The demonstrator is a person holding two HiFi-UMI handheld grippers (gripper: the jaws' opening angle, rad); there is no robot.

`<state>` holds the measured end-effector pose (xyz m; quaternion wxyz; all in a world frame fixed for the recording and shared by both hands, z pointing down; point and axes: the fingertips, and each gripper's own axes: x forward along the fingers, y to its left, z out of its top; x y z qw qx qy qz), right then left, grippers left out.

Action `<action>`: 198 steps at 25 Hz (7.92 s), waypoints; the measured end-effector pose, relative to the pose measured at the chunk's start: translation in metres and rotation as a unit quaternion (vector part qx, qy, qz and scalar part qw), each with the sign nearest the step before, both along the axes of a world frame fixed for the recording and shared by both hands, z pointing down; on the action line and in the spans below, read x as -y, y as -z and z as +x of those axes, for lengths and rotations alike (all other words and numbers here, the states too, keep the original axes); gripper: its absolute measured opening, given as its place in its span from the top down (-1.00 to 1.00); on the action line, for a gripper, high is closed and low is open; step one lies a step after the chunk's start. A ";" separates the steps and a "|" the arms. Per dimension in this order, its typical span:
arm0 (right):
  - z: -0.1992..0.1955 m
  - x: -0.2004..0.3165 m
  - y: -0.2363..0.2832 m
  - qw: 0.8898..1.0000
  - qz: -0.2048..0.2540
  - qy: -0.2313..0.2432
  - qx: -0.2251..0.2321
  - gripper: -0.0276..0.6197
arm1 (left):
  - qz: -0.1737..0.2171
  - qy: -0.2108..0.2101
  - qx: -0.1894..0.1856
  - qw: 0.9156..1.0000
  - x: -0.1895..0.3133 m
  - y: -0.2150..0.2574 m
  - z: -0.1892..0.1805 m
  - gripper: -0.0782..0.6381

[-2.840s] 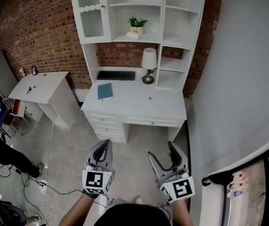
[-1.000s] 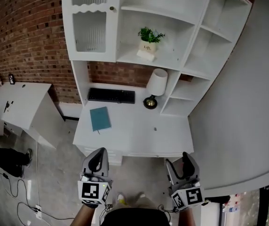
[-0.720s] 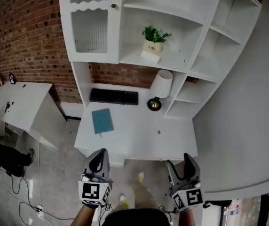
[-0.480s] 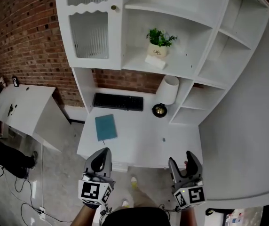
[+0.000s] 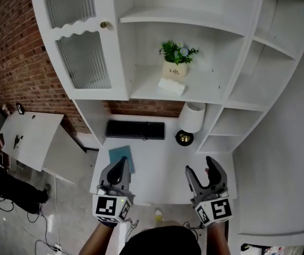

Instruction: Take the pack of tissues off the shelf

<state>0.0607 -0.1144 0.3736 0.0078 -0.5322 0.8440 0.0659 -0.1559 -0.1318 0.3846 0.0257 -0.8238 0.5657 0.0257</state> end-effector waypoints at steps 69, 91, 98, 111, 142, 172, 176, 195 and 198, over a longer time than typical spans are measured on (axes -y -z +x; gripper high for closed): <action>-0.027 0.298 0.027 0.997 -0.077 -0.004 -0.018 0.34 | 0.019 -0.009 0.045 0.999 0.259 0.025 0.053 0.74; -0.020 0.300 0.029 0.997 -0.065 -0.019 -0.029 0.81 | 0.017 -0.008 0.046 0.999 0.244 0.020 0.050 0.74; -0.021 0.299 0.031 0.998 -0.061 -0.012 -0.026 0.84 | 0.016 -0.010 0.048 0.999 0.243 0.021 0.052 0.74; -0.014 0.283 0.042 0.998 -0.050 -0.003 -0.026 0.84 | 0.018 -0.006 0.049 0.999 0.237 0.022 0.051 0.74; 0.015 0.186 0.019 0.999 -0.048 -0.003 0.000 0.84 | 0.017 -0.018 0.055 0.998 0.184 -0.006 0.063 0.74; 0.010 0.162 -0.123 0.987 -0.159 0.010 -0.004 0.83 | -0.119 -0.034 0.051 0.991 0.143 -0.134 0.059 0.74; 0.006 0.156 -0.143 0.985 -0.172 0.024 0.007 0.83 | -0.125 -0.029 0.053 0.990 0.140 -0.152 0.058 0.74; -0.003 0.147 -0.240 0.969 -0.246 0.016 -0.028 0.83 | -0.207 -0.021 0.067 0.976 0.131 -0.241 0.055 0.74; -0.006 0.146 -0.253 0.966 -0.255 0.016 -0.034 0.83 | -0.215 -0.018 0.067 0.974 0.131 -0.251 0.056 0.74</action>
